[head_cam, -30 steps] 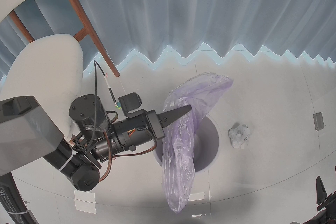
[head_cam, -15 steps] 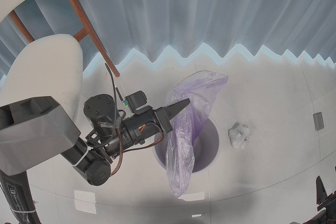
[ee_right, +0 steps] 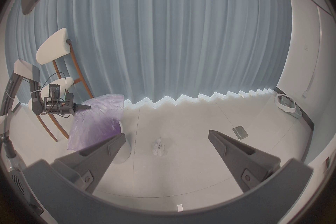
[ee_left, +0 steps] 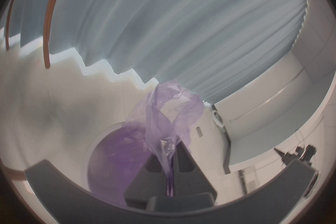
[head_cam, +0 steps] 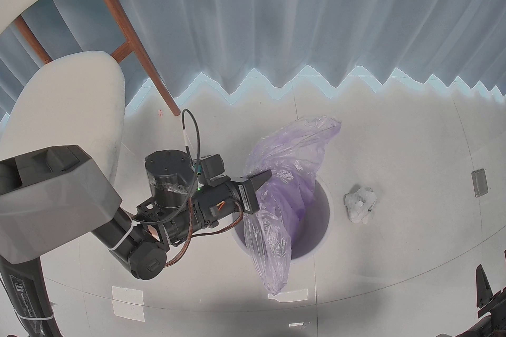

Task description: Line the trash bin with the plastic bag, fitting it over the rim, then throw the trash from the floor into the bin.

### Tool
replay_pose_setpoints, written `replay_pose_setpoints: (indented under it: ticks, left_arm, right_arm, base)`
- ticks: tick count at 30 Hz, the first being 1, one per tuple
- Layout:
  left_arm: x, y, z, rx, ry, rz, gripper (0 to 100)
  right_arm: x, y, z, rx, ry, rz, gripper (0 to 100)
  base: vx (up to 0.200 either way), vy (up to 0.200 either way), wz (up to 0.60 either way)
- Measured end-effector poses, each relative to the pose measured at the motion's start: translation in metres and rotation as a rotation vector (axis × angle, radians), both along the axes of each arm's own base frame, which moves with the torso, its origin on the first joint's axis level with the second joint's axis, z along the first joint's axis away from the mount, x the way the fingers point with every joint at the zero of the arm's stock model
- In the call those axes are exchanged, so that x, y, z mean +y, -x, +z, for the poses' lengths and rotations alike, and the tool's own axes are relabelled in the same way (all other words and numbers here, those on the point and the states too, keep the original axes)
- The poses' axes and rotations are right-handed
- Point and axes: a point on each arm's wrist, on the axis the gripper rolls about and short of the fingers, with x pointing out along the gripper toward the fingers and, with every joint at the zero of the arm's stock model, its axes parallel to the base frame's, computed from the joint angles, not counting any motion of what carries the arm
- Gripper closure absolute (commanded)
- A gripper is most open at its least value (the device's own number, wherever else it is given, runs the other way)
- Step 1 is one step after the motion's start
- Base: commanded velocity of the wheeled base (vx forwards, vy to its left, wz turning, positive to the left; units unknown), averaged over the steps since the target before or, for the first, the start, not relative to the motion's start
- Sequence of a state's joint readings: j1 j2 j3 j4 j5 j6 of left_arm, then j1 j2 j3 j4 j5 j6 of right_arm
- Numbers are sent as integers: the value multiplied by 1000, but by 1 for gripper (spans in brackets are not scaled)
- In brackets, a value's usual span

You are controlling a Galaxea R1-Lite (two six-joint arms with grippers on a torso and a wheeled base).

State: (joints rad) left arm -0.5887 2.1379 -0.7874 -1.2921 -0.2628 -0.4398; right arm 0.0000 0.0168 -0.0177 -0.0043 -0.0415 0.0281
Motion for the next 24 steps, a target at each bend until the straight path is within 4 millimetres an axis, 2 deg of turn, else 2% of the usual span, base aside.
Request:
replay_pose_setpoints:
  ticks: [11, 18, 24]
  left_arm:
    - [-2, 1, -9, -183, -212, -7, 100]
    - [-9, 7, -16, -247, -210, -19, 100]
    - [-20, 13, -12, -271, -187, -41, 100]
  right_arm:
    - [0, 0, 0, 0, -1, 0, 0]
    - [0, 0, 0, 0, -2, 0, 0]
    - [0, 0, 0, -1, -4, -1, 0]
  base:
    - [0, 0, 0]
    - [0, 0, 0]
    - [0, 0, 0]
